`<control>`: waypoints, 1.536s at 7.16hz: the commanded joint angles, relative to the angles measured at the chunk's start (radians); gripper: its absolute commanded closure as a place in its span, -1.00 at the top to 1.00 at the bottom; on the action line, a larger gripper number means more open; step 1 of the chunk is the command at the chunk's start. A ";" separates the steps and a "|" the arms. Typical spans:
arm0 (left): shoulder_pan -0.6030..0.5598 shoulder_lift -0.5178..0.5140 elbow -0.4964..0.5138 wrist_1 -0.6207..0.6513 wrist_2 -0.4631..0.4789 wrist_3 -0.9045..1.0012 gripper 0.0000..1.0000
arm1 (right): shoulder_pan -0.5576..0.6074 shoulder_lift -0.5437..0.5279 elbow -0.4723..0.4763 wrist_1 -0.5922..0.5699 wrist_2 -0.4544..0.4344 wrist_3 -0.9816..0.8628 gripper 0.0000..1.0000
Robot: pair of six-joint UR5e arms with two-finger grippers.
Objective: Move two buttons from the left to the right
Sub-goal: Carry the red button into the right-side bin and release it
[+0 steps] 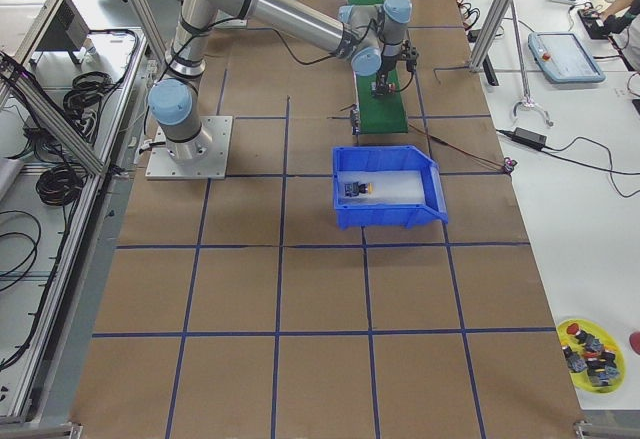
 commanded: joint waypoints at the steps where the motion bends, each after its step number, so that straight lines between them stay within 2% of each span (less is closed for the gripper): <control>1: 0.000 0.000 0.002 0.000 0.000 -0.001 1.00 | -0.024 -0.041 -0.055 0.076 -0.010 -0.055 -0.92; 2: 0.000 0.000 0.002 0.000 0.000 -0.001 1.00 | -0.073 -0.081 -0.088 0.124 -0.023 -0.070 -0.92; 3: 0.000 0.000 0.003 0.000 0.000 -0.001 1.00 | -0.146 -0.130 -0.117 0.170 -0.025 -0.162 -0.92; 4: -0.002 0.000 0.005 0.000 0.000 -0.001 1.00 | -0.281 -0.161 -0.145 0.181 -0.025 -0.336 -0.92; 6: -0.002 0.000 0.003 0.000 0.000 -0.003 1.00 | -0.476 -0.165 -0.177 0.173 -0.028 -0.640 -0.91; 7: -0.002 0.000 0.003 0.000 0.000 -0.003 1.00 | -0.536 -0.147 -0.170 0.167 -0.030 -0.709 -0.91; 9: -0.003 0.000 0.005 0.000 0.000 -0.003 1.00 | -0.560 -0.060 -0.149 0.123 -0.025 -0.748 -0.91; 11: -0.003 -0.002 0.005 0.000 0.000 -0.003 1.00 | -0.561 -0.014 -0.033 -0.070 -0.028 -0.752 -0.91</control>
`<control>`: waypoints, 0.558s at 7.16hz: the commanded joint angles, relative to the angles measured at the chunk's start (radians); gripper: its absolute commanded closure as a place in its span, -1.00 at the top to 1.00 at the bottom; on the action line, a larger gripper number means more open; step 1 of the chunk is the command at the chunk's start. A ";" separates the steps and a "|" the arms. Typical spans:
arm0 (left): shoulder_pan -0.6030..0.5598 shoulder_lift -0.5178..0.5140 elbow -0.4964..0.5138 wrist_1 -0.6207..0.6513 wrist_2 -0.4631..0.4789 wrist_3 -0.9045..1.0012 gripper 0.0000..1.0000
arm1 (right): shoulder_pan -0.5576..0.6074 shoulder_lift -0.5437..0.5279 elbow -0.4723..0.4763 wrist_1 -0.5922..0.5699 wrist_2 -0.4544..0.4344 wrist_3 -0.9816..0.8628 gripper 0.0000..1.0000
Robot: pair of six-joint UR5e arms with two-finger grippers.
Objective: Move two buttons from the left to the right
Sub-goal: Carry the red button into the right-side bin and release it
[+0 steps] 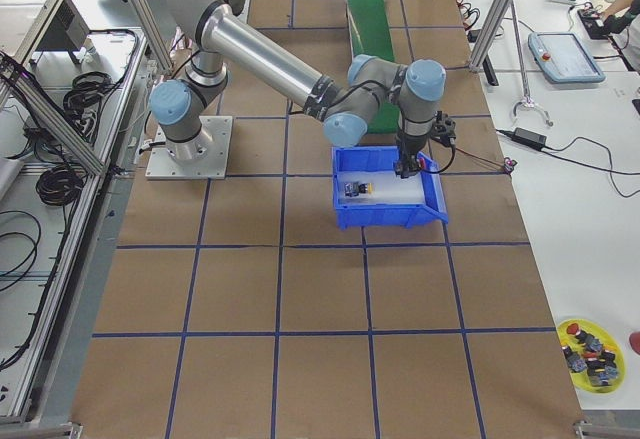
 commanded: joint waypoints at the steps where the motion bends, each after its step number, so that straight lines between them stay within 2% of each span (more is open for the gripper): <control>1: 0.000 0.000 0.000 -0.001 0.000 0.000 1.00 | -0.001 0.030 0.104 -0.132 -0.001 0.006 -0.91; 4: 0.000 0.000 0.000 0.000 0.000 0.000 1.00 | -0.003 0.093 0.109 -0.133 -0.001 0.005 -0.90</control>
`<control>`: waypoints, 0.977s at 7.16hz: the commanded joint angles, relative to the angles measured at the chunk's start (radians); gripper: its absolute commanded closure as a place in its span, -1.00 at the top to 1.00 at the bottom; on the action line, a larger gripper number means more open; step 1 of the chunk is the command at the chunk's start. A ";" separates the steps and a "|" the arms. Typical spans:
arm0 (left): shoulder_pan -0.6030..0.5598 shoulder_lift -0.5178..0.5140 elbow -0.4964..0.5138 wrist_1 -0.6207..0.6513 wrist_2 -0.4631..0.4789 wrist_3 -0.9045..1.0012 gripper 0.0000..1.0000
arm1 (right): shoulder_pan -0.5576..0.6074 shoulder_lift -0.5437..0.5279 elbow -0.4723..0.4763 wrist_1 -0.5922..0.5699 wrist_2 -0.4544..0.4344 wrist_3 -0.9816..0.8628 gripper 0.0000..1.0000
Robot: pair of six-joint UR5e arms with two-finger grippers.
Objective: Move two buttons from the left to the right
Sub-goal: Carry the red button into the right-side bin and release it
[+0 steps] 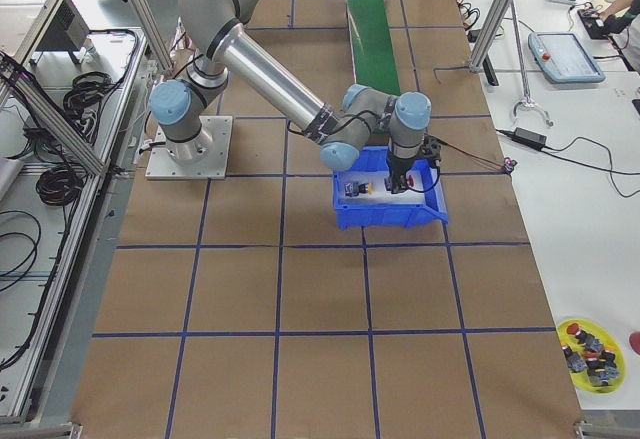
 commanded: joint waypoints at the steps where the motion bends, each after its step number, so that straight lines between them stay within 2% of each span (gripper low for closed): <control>1: 0.000 0.000 0.000 0.000 0.000 0.000 1.00 | 0.000 0.035 0.003 -0.003 0.000 0.001 -0.87; 2: 0.000 0.000 0.000 0.000 0.000 0.000 1.00 | 0.000 0.035 -0.003 -0.003 0.000 -0.005 -0.40; 3: 0.000 0.000 0.000 0.000 0.000 0.000 1.00 | 0.000 0.034 -0.006 -0.003 0.005 -0.002 0.61; 4: 0.000 0.000 0.000 -0.001 0.000 0.000 1.00 | 0.000 0.032 -0.012 -0.003 0.003 -0.003 0.76; 5: 0.000 0.000 0.000 0.000 0.000 0.000 1.00 | 0.000 0.032 -0.014 -0.003 0.003 -0.003 0.82; 7: 0.000 0.000 0.000 -0.001 0.000 0.000 1.00 | 0.000 0.025 -0.017 -0.003 0.003 -0.003 0.82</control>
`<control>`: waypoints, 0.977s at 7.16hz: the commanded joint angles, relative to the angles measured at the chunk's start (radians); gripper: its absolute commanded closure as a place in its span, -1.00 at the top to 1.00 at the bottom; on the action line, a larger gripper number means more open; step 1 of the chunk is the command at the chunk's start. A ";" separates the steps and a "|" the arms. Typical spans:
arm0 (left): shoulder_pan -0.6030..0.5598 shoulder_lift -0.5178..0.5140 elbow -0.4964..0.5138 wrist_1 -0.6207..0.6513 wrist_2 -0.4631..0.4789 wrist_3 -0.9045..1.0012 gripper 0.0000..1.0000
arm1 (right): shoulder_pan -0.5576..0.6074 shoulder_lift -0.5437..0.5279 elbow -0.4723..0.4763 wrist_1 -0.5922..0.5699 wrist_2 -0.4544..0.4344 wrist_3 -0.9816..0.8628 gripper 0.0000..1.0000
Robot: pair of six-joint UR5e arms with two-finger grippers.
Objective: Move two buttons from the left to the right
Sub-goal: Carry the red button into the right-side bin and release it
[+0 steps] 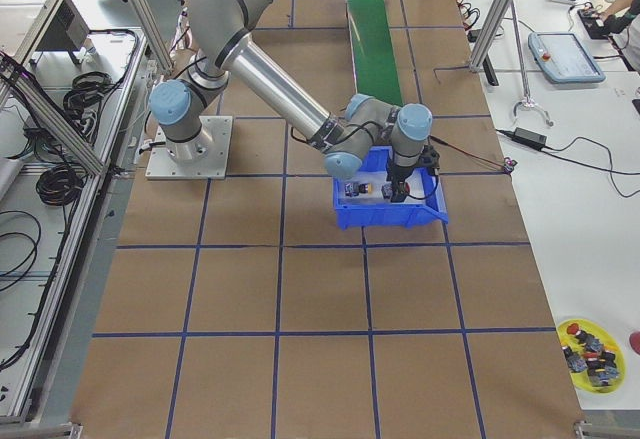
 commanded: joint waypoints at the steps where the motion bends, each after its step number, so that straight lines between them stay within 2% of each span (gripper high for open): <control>1: 0.000 0.000 0.000 -0.001 0.000 0.000 1.00 | 0.000 -0.036 -0.002 0.002 -0.001 0.005 0.98; 3: 0.000 0.000 0.000 0.000 0.000 0.000 1.00 | 0.006 -0.163 -0.001 0.049 0.021 0.006 0.99; 5: 0.000 0.000 0.000 -0.001 0.000 0.000 1.00 | 0.017 -0.339 -0.001 0.161 0.041 0.008 1.00; 7: 0.000 0.000 0.000 0.000 0.000 0.000 1.00 | 0.101 -0.438 0.002 0.188 0.061 0.252 1.00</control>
